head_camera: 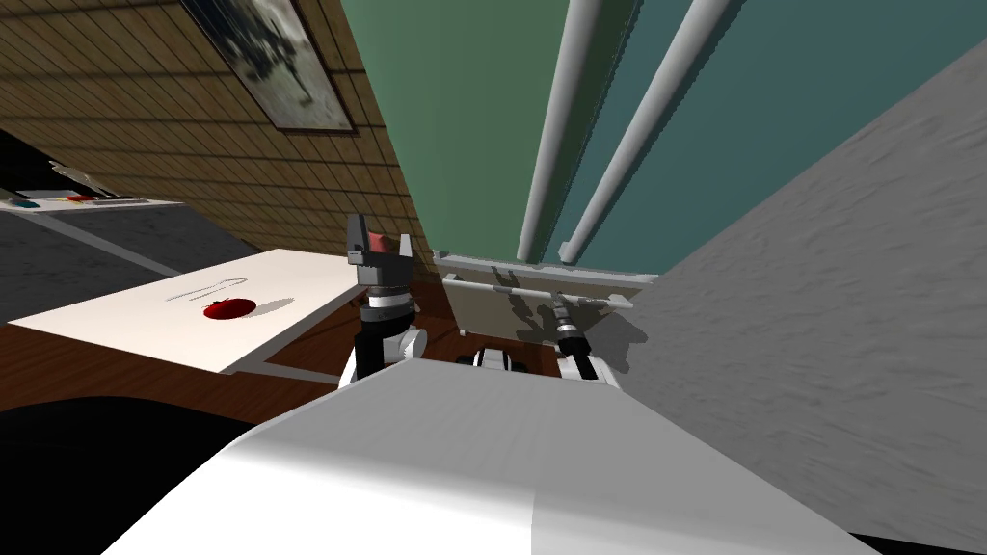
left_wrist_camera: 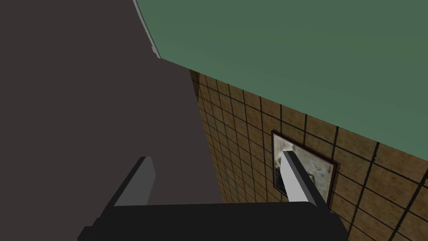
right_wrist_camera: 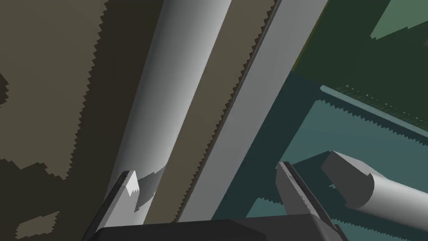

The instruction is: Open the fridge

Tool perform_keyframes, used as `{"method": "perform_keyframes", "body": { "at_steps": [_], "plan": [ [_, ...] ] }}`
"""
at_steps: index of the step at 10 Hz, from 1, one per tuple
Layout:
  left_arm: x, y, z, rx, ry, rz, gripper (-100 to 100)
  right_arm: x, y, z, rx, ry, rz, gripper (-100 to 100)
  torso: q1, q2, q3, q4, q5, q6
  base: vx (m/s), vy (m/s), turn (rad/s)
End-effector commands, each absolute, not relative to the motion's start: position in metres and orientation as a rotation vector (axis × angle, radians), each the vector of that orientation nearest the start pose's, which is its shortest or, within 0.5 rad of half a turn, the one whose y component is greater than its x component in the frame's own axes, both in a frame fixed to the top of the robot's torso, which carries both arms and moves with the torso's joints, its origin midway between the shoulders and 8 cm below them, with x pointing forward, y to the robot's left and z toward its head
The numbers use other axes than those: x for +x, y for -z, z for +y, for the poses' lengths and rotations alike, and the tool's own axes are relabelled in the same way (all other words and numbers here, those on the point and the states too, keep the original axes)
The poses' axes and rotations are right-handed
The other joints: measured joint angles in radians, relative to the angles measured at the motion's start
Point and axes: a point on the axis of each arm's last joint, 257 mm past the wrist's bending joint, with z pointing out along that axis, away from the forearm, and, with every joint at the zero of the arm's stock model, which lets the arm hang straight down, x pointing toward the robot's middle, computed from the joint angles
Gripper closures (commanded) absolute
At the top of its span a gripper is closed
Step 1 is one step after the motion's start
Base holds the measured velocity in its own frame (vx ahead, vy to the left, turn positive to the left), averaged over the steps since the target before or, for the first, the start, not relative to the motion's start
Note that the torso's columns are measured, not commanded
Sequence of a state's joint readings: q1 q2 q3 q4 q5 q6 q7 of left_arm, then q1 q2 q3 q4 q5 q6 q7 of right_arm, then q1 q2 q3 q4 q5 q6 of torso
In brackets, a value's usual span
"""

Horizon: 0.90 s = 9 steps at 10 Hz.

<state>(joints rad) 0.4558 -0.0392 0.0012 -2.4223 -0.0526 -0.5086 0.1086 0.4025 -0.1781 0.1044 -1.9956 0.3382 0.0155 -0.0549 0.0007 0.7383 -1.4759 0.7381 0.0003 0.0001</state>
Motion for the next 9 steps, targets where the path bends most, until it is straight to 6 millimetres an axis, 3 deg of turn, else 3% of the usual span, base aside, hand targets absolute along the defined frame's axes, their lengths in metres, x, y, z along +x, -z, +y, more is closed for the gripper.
{"method": "perform_keyframes", "body": {
  "at_steps": [1, 3, 5, 6, 8, 9],
  "plan": [
    [0.31, -0.1, 0.266, -0.531, 1.42, 0.452, 0, 0.439, 0.244, -0.249, 0.886, -0.819, 1.488, -100, -0.002, 0.0, 0.0, 0.0, 0.0, 0.0, 0.011, 0.045, 0.078],
    [0.31, -0.1, 0.266, -0.532, 1.42, 0.452, 0, 0.437, 0.26, -0.256, 0.914, -0.773, 1.523, -100, 0.0, -0.001, 0.0, 0.0, 0.0, 0.0, 0.01, 0.04, 0.014],
    [0.31, -0.1, 0.266, -0.532, 1.42, 0.452, 0, 0.433, 0.296, -0.26, 0.933, -0.666, 1.616, -100, 0.0, -0.001, 0.0, 0.0, 0.0, -0.001, 0.013, 0.055, 0.059],
    [0.31, -0.1, 0.266, -0.531, 1.42, 0.452, 0, 0.432, 0.3, -0.261, 0.938, -0.661, 1.622, -100, 0.0, 0.0, 0.0, 0.0, 0.0, 0.0, 0.008, 0.026, -0.005],
    [0.31, -0.1, 0.266, -0.532, 1.42, 0.452, 0, 0.425, 0.334, -0.266, 0.944, -0.55, 1.709, -100, 0.0, 0.0, 0.0, 0.0, 0.0, -0.001, 0.014, 0.057, 0.067],
    [0.31, -0.1, 0.266, -0.532, 1.42, 0.452, 0, 0.423, 0.339, -0.268, 0.954, -0.538, 1.717, -100, 0.0, -0.001, 0.0, 0.0, 0.0, 0.0, 0.012, 0.031, -0.013]
  ]
}}
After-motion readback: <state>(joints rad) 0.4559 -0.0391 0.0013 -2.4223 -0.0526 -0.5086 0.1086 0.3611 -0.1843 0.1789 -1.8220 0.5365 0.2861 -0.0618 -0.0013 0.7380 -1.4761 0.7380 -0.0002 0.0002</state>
